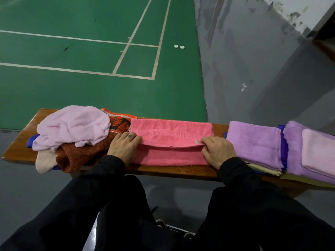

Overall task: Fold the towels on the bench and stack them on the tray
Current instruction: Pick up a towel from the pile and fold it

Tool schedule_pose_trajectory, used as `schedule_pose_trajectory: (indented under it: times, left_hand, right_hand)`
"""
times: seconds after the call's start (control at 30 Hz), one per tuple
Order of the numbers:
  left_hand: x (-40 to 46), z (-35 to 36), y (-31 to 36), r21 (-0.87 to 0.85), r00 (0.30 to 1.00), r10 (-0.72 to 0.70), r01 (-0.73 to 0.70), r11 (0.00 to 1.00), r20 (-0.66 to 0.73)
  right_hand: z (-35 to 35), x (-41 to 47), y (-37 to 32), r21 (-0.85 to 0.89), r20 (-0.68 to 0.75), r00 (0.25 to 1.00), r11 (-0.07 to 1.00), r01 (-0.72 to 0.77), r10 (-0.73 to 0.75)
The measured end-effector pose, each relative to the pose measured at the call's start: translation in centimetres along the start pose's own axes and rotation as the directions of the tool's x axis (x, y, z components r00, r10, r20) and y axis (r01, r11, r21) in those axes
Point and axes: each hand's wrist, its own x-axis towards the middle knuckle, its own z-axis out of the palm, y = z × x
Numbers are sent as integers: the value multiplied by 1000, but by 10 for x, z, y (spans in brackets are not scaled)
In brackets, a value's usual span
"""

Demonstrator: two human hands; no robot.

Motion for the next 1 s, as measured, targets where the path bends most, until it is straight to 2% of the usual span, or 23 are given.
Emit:
schedule_pose_trajectory:
  times: [0.1, 0.2, 0.3, 0.37, 0.63, 0.8, 0.9, 1.0]
  left_hand:
    - [-8, -12, -2, -52, 987, -36, 28, 998, -157]
    - [-33, -16, -4, -101, 974, 34, -59, 993, -225]
    - [-57, -9, -1, -104, 978, 115, -134, 986, -172]
    - [-65, -4, 3, -115, 986, 126, -138, 984, -111]
    - [-65, -10, 5, -114, 1000, 18, -21, 993, -25]
    - [-68, -13, 12, -44, 986, -10, 17, 999, 166]
    - [-63, -24, 20, -99, 991, -65, 77, 992, 113]
    - [-41, -32, 35, -137, 999, -52, 51, 989, 1]
  right_hand:
    - [-5, 1, 8, 34, -115, 993, 999, 36, -32]
    - [-8, -9, 15, 32, -147, 979, 989, 147, -141]
    - [-4, -23, 20, 0, -71, 969, 971, 238, -237]
    - [1, -30, 23, -5, -20, 969, 969, 247, -247]
    - [4, -42, 18, 22, -33, 969, 969, 247, -246]
    - [10, -46, 16, 53, 134, 952, 961, 271, -276]
    - [4, -42, 4, 106, 75, 975, 974, 202, -210]
    - [2, -24, -12, 133, -35, 988, 979, 156, -152]
